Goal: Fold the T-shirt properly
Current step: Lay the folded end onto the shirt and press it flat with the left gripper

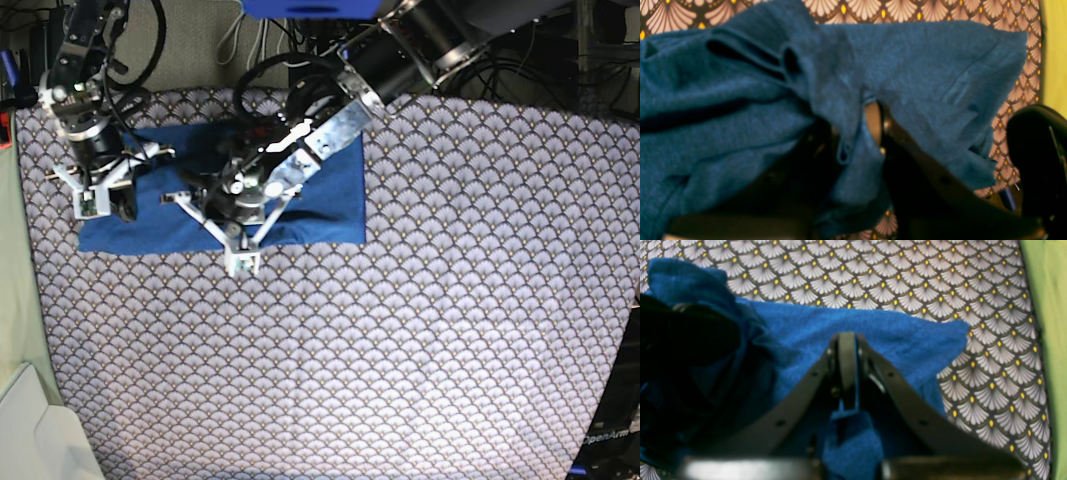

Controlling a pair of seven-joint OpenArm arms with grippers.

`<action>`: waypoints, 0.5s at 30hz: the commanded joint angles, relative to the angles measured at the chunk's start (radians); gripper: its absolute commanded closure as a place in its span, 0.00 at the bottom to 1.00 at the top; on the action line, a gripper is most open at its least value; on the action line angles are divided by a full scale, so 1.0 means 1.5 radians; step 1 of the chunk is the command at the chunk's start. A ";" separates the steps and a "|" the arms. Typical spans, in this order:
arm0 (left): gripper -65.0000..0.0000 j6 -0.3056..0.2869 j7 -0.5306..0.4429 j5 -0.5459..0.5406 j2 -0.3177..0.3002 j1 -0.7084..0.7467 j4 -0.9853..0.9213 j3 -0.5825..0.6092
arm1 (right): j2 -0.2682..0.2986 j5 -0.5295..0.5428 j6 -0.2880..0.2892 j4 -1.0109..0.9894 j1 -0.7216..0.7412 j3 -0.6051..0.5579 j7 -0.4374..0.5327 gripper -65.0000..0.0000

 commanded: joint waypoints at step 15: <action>0.06 0.004 -0.015 -0.238 0.012 -0.040 0.042 0.038 | 0.004 0.009 0.000 0.019 0.002 0.001 0.018 1.00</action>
